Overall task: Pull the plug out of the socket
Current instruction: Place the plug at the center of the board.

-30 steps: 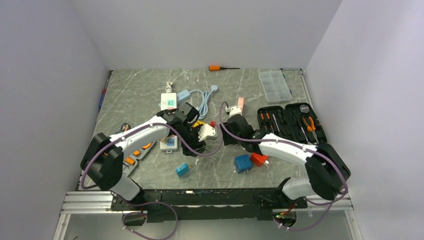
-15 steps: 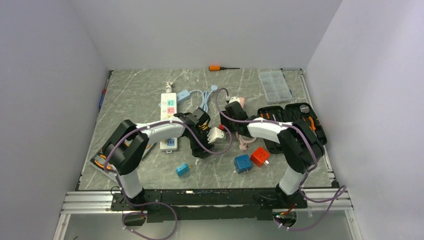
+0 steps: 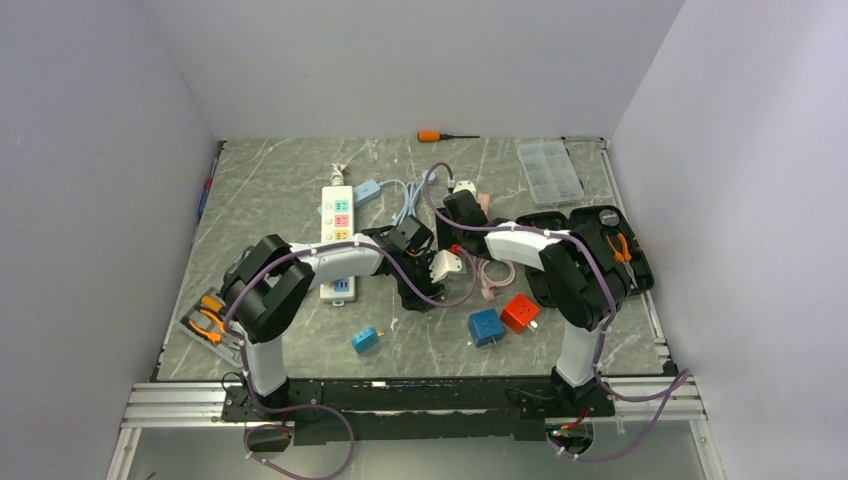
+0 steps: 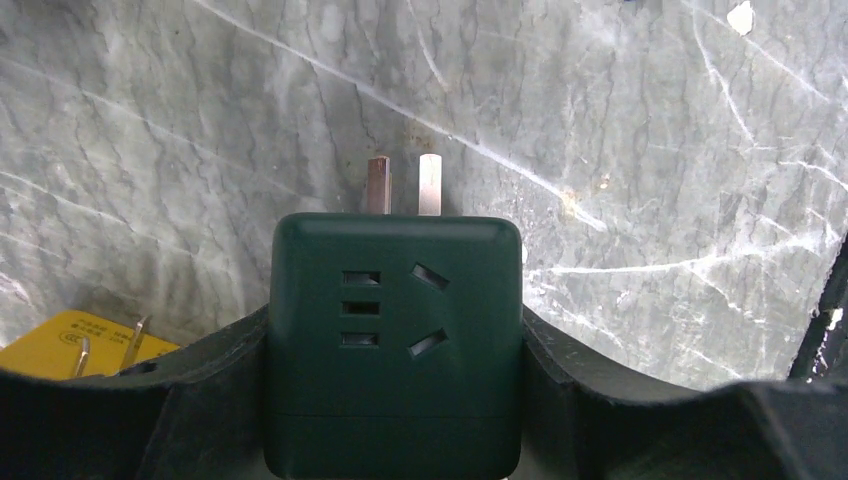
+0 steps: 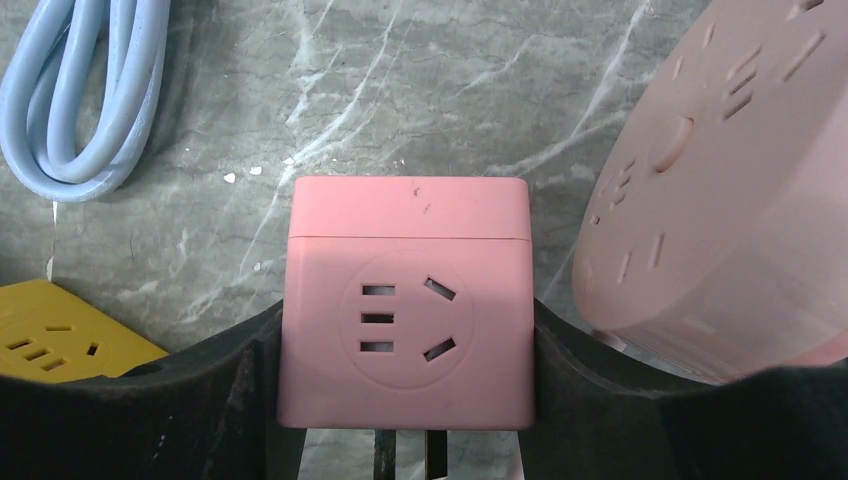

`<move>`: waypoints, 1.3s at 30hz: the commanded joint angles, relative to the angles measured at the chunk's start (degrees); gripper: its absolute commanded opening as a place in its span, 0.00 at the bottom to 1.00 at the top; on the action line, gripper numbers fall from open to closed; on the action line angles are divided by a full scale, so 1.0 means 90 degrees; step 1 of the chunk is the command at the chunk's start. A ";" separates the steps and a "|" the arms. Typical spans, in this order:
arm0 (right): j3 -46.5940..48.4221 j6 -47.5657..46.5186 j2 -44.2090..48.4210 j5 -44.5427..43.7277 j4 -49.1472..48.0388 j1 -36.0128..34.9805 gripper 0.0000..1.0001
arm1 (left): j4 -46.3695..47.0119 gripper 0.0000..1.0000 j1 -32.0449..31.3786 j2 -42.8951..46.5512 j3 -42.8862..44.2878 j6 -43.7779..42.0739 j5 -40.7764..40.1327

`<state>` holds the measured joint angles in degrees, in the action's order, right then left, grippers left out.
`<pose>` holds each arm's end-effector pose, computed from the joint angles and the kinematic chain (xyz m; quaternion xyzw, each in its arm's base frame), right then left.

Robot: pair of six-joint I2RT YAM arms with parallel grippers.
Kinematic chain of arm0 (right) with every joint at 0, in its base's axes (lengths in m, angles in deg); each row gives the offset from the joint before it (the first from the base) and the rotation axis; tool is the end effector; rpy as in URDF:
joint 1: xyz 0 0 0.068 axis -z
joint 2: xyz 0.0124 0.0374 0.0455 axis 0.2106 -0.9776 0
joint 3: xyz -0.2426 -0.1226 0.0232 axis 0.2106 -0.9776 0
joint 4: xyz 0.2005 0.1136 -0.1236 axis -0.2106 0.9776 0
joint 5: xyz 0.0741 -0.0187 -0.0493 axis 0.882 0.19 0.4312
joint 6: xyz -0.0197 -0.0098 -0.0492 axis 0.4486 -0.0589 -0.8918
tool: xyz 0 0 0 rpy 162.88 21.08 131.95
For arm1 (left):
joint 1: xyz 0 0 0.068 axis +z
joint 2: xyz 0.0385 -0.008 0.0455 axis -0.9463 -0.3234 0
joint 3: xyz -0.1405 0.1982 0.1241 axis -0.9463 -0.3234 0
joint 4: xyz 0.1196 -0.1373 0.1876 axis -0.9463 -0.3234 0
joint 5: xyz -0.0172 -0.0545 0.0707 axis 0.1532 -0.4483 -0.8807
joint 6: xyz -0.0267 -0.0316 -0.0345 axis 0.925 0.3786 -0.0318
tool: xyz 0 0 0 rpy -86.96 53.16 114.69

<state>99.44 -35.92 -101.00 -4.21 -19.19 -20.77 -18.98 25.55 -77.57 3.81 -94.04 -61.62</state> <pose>0.3265 0.2021 0.1585 -0.0701 0.9222 0.0661 0.3745 0.2442 -0.2706 0.1624 0.6149 0.7297 -0.2361 0.1838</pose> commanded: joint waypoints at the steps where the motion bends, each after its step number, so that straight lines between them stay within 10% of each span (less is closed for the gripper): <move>1: 0.0067 0.0107 -0.0186 0.0106 0.0460 0.0023 0.00 | 0.0084 0.10 -0.0110 -0.0232 -0.0122 0.0194 0.0226; 3: 0.0001 0.0166 -0.0147 0.0124 0.0487 0.0026 0.00 | 0.0081 0.21 -0.0120 -0.0194 -0.0163 0.0215 0.0273; 9: -0.0221 0.0336 -0.0049 0.0227 0.0516 -0.0045 0.28 | -0.0325 0.98 -0.0191 0.0200 -0.0089 0.0182 0.0458; 20: -0.0115 0.0296 0.0244 -0.0082 0.0870 -0.0295 0.99 | -0.2599 0.99 0.0114 0.1418 0.1602 0.0080 0.0372; 27: -0.0072 0.0219 0.1054 -0.0089 0.1149 -0.0316 1.00 | -0.3690 0.99 0.1375 0.2272 0.2743 0.0003 0.0023; 39: -0.0091 0.0023 0.3354 -0.0496 0.1848 -0.0163 1.00 | -0.3197 0.99 0.4998 0.3908 0.1650 0.0853 0.0620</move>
<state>98.65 -35.35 -77.26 -5.28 -5.57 -23.61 -47.05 63.73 -44.98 21.49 -89.25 -61.25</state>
